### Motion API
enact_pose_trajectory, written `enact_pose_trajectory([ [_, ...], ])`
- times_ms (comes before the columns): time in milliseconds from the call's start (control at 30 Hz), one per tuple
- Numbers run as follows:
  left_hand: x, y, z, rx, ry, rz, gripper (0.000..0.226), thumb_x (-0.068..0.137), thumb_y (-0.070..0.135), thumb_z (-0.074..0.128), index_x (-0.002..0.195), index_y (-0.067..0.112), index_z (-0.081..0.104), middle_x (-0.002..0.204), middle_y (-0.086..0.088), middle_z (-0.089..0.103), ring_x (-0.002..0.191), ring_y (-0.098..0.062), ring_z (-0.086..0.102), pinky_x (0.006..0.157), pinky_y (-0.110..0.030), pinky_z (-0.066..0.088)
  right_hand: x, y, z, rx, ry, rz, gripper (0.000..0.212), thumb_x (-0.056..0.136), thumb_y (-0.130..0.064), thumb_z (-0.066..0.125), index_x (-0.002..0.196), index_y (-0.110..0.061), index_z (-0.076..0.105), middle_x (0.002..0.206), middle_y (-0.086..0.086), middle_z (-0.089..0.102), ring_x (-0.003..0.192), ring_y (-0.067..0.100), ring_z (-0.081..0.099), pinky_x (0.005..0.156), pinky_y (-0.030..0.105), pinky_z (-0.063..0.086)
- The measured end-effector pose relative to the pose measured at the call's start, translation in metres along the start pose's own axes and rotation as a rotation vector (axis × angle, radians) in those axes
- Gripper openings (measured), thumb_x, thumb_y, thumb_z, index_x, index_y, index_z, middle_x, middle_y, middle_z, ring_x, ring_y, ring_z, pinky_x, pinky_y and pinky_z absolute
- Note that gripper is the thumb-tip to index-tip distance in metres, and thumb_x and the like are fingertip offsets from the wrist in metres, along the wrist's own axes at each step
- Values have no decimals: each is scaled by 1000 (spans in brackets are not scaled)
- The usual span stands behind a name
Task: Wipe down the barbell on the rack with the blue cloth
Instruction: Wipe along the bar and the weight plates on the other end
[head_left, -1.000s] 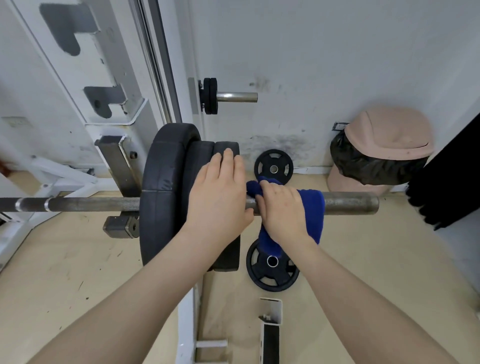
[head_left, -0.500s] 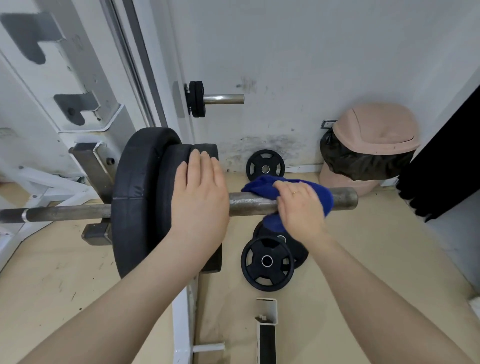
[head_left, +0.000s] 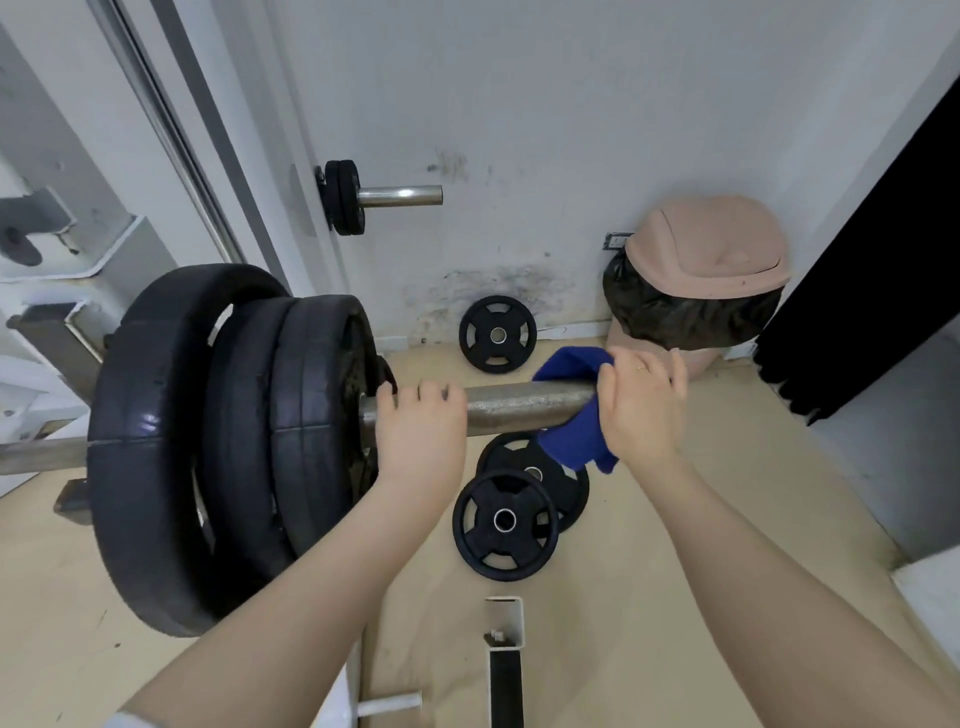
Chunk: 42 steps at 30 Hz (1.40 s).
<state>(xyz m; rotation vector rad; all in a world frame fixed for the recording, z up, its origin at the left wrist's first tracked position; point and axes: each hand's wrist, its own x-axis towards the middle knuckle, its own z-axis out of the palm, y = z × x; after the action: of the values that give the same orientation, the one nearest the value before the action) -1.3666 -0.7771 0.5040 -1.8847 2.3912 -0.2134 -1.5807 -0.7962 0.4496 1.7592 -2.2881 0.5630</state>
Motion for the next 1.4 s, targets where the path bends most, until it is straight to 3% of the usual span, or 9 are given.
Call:
enact_pose_trajectory([
  [100, 4, 0, 4, 10, 63, 34, 32, 87, 10, 48, 118, 12, 44, 109, -7, 55, 100, -28, 53, 90, -36, 37, -6, -37, 0, 77, 14, 96, 48, 90, -31, 18, 96, -13, 63, 85, 7, 67, 89, 27, 60, 103, 40, 27],
  [267, 12, -5, 4, 20, 56, 58, 30, 88, 14, 51, 117, 13, 44, 108, -6, 54, 98, -26, 53, 85, -34, 37, -9, -36, -3, 30, -34, -251, 32, 93, -25, 36, 106, -13, 63, 89, 5, 70, 89, 26, 63, 98, 36, 32],
  [400, 8, -5, 6, 15, 63, 41, 31, 89, 11, 46, 120, 12, 42, 109, -6, 55, 99, -26, 53, 88, -35, 37, 16, -17, -16, -128, -149, 122, 32, 95, -21, 28, 91, -12, 58, 80, 6, 67, 73, 25, 58, 90, 36, 32],
  [667, 9, -3, -5, 43, -34, 65, 31, 93, 16, 43, 123, 9, 44, 117, -9, 57, 106, -28, 54, 90, -36, 38, -24, -94, -8, 146, -169, -365, 40, 97, -32, 26, 119, -18, 56, 112, -1, 65, 109, 21, 55, 94, 36, 34],
  [767, 10, -15, -23, -16, -83, 130, 31, 91, 19, 49, 122, 16, 49, 118, -6, 58, 117, -26, 47, 90, -36, 38, -2, -68, -8, 1, -216, -210, 32, 98, -29, 26, 97, -20, 58, 95, -3, 63, 104, 22, 55, 86, 34, 30],
  [867, -8, -46, -46, -49, 165, 194, 30, 90, 21, 53, 119, 21, 51, 118, 2, 57, 118, -19, 42, 84, -30, 37, 0, -81, -11, -30, -200, -103, 23, 95, -21, 30, 85, -22, 50, 90, -3, 61, 95, 22, 55, 82, 35, 30],
  [1133, -49, -106, -86, -21, 26, 78, 85, 82, 59, 50, 147, 20, 11, 155, -6, 14, 141, -25, 13, 111, -37, 23, -35, -137, -8, 139, -347, -619, 45, 96, -36, 37, 139, -22, 39, 132, -3, 55, 126, 19, 44, 108, 38, 22],
  [1267, -59, -123, -79, 69, 16, 139, 97, 76, 67, 52, 147, 18, 5, 151, -4, 20, 136, -23, 21, 107, -34, 27, -29, -143, -6, -3, -182, -244, 59, 89, -48, 7, 104, -23, 59, 92, -5, 67, 95, 20, 59, 96, 35, 31],
  [1400, -66, -133, -67, 191, 45, 225, 114, 69, 69, 59, 147, 15, -3, 156, -6, 9, 141, -25, 11, 112, -37, 16, -59, -190, 4, 213, -155, -340, 51, 92, -41, 23, 124, -20, 56, 115, -3, 65, 113, 20, 54, 101, 36, 28],
])
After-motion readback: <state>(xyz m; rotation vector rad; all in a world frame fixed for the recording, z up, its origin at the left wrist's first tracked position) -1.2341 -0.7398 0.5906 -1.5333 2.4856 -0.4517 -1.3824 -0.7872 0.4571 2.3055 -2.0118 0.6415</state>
